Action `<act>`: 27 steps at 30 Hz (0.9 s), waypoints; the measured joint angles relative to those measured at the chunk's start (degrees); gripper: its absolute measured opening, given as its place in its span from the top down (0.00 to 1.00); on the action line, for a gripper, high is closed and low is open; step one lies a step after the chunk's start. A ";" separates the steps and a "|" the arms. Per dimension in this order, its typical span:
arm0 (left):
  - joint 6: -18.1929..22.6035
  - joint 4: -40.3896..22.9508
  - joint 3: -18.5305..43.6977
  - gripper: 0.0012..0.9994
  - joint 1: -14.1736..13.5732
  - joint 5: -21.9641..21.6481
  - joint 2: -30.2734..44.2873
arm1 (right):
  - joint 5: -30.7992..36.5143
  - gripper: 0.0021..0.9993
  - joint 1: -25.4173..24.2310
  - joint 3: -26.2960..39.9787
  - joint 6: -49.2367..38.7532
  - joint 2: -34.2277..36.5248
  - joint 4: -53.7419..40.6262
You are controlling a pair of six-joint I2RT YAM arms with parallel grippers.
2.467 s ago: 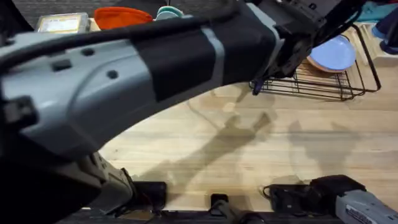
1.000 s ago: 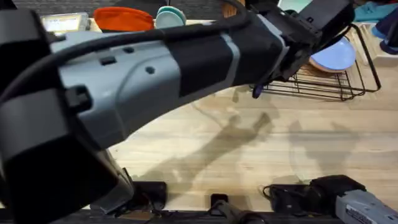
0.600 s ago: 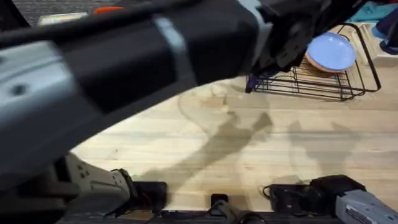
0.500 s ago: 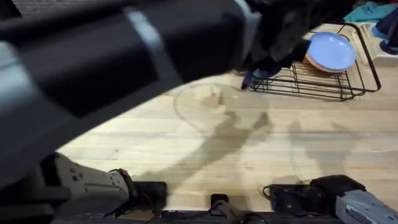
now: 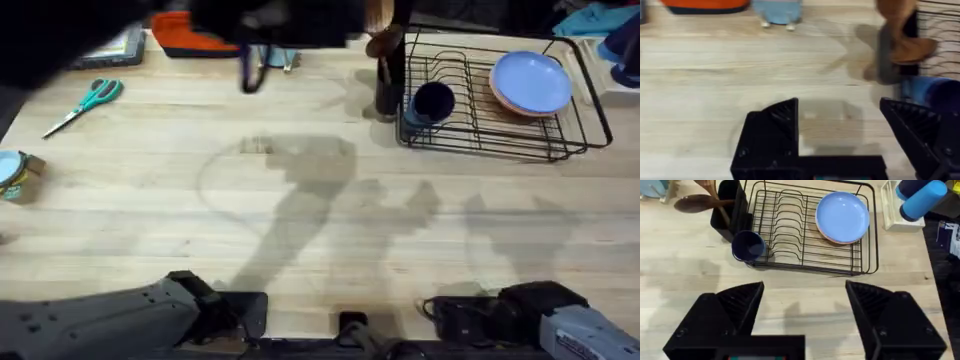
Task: Pick up the cup on the table and put them onto the rack.
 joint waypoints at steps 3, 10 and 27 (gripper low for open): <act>2.30 -1.88 0.00 0.01 3.36 0.00 -1.81 | 0.00 0.01 -0.01 0.00 0.01 0.10 0.00; 5.39 -2.78 0.00 0.01 11.34 0.00 -5.79 | -3.47 0.01 -0.02 0.00 0.70 1.93 0.00; 9.63 -5.17 0.02 0.01 20.34 2.73 -9.43 | -7.97 0.01 0.00 0.00 5.91 12.21 -0.47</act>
